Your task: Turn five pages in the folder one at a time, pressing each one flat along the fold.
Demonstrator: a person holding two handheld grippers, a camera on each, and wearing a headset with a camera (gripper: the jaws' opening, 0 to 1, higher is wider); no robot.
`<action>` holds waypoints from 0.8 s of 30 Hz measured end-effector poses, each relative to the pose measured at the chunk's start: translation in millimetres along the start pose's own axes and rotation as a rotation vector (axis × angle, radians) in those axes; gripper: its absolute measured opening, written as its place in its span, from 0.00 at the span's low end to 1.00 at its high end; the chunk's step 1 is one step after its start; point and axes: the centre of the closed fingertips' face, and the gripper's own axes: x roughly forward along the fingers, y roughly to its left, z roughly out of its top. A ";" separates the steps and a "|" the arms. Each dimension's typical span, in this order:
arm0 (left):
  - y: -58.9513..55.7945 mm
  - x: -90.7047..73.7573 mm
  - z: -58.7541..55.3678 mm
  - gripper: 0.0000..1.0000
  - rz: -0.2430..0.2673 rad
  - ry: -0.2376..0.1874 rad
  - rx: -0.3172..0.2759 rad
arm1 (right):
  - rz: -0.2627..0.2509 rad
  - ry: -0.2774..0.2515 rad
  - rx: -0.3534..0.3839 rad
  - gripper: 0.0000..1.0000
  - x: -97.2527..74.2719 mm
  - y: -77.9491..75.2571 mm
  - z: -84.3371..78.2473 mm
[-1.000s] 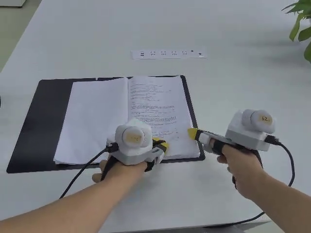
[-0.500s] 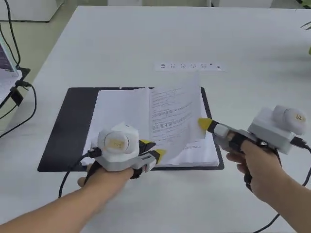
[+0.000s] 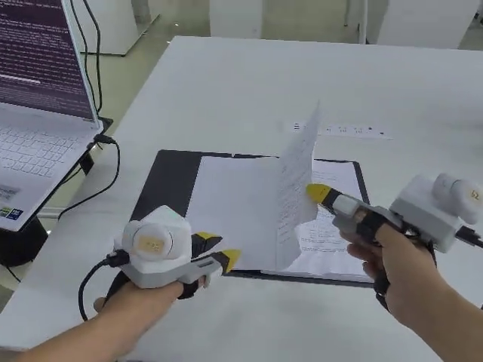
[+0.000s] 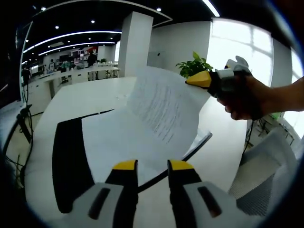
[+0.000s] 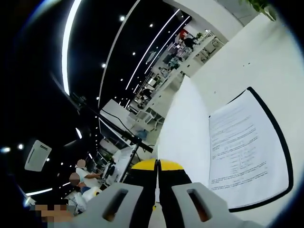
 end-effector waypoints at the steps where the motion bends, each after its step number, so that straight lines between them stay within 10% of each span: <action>1: 3.9 -5.4 -0.7 0.24 0.009 -0.005 -0.003 | 0.004 0.005 0.000 0.00 3.3 2.8 -2.8; 24: 49.1 -72.0 -28.9 0.22 0.108 -0.031 -0.083 | -0.033 0.157 0.015 0.00 91.4 21.2 -82.0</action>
